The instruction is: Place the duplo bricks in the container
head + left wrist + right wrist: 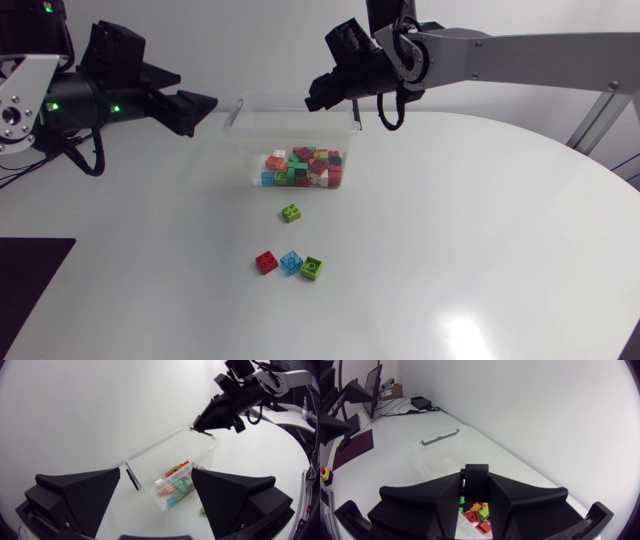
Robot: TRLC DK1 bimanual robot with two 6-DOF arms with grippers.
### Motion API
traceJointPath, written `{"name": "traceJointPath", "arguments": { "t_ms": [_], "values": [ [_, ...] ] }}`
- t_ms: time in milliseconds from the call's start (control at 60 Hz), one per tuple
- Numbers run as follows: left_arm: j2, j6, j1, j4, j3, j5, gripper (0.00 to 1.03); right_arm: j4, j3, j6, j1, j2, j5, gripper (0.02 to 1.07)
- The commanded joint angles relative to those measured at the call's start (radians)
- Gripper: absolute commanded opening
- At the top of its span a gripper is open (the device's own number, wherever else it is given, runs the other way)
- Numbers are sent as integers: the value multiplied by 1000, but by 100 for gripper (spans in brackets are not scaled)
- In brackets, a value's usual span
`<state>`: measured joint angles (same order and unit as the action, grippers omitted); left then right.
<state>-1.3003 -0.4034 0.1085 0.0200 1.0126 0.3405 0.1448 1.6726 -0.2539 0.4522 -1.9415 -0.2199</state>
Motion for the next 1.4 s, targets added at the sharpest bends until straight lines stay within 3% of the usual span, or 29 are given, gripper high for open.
{"name": "traceJointPath", "arguments": {
  "t_ms": [0, 267, 300, 383, 400, 650, 933, 1183, 1350, 1383],
  "values": [
    [26, -41, 19, 20, -60, 18, 99, -28, 44, 36, 0, -60, 13, 31],
    [41, -140, 114, 190, -109, 18, 99, -47, 165, 53, -3, -198, 71, 37],
    [38, -155, 126, 224, -106, 18, 99, -30, 194, 53, -3, -220, 77, 48],
    [27, -167, 161, 294, -97, -5, 99, 10, 273, 53, -10, -270, 91, 98],
    [26, -170, 169, 305, -95, -14, 99, 22, 286, 53, -12, -278, 91, 102],
    [-19, -181, 237, 423, -81, -110, 99, 67, 276, 48, -18, -226, 96, 103],
    [-177, -180, 330, 557, -35, -181, 96, 177, 21, -39, -35, 19, 33, 103],
    [-350, -146, 350, 684, 100, -221, 91, 389, -162, -88, -33, 181, -9, 103],
    [-456, -126, 361, 712, 146, -233, 91, 427, -278, -94, -14, 239, -10, 103],
    [-475, -124, 365, 712, 149, -233, 87, 430, -301, -97, -6, 245, -9, 103]
  ]
}}
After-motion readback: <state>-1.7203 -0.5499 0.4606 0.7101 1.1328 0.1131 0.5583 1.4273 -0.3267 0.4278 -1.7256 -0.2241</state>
